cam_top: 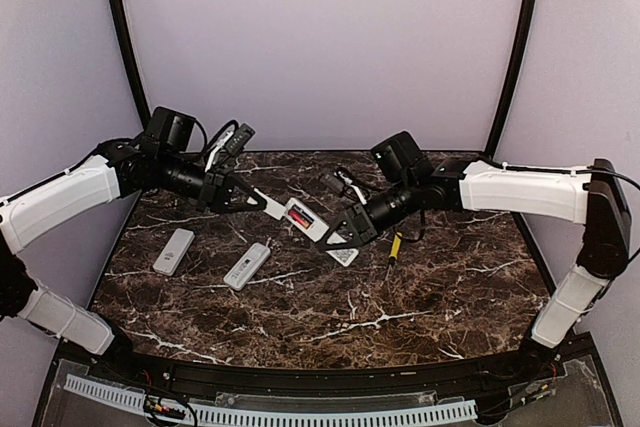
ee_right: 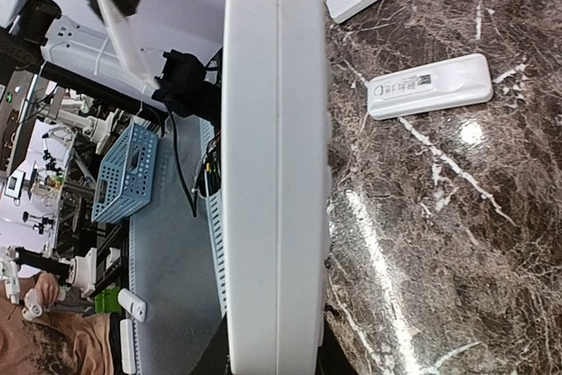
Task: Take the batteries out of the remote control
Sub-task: Remove the battery cover from the remote control, then place the battery cover at the center of the board.
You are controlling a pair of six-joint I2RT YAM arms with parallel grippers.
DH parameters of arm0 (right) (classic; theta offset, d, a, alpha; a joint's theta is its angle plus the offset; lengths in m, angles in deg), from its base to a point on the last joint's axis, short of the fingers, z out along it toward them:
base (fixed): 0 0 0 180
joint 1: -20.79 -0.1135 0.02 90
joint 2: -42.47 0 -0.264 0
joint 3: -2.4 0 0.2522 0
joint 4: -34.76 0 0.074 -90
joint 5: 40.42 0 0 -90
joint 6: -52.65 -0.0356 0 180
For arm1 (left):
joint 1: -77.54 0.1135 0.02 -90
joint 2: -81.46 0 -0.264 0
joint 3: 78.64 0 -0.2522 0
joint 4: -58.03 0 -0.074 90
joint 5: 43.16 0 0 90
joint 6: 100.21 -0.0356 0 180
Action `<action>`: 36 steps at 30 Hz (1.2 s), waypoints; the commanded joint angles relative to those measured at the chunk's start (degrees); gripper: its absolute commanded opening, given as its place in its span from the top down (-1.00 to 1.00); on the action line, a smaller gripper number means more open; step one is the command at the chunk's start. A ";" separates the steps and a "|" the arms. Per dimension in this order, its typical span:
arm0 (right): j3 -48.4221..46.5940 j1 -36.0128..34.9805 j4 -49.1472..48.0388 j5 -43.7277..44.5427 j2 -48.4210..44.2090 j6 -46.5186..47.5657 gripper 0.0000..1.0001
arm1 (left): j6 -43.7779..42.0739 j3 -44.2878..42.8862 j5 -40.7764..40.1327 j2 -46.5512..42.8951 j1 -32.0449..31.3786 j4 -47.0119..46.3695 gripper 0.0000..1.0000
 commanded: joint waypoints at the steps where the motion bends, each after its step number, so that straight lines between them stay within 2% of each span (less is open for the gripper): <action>1: 1.82 2.35 -3.68 4.33 -2.81 -2.21 1.00 | 3.80 0.38 3.17 -4.37 1.24 -3.92 1.00; 5: 4.45 4.59 -6.53 7.76 -5.70 -4.00 1.00 | 6.94 1.54 -0.17 -7.23 2.29 -5.80 1.00; 8: 5.67 5.03 -7.76 11.28 -7.42 -4.09 1.00 | 9.70 3.94 -8.73 -8.39 2.49 -7.24 1.00; 15: 8.59 4.55 -10.00 14.88 -11.78 -3.63 1.00 | 15.48 9.04 -21.64 -5.87 2.49 -10.02 0.99; 19: 9.97 3.98 -11.32 15.91 -13.70 -3.42 1.00 | 17.67 9.32 -25.11 0.07 2.49 -12.21 0.99; 25: 10.14 1.62 -11.57 18.64 -13.23 -3.13 1.00 | 19.39 4.82 -28.69 11.16 2.49 -12.61 1.00; 32: 9.32 -1.07 -11.06 22.25 -12.78 -2.15 1.00 | 21.93 0.64 -30.81 20.49 2.49 -16.21 1.00; 36: 9.78 -1.36 -11.62 22.80 -12.99 -1.88 1.00 | 23.50 -1.57 -33.21 24.63 2.57 -15.22 1.00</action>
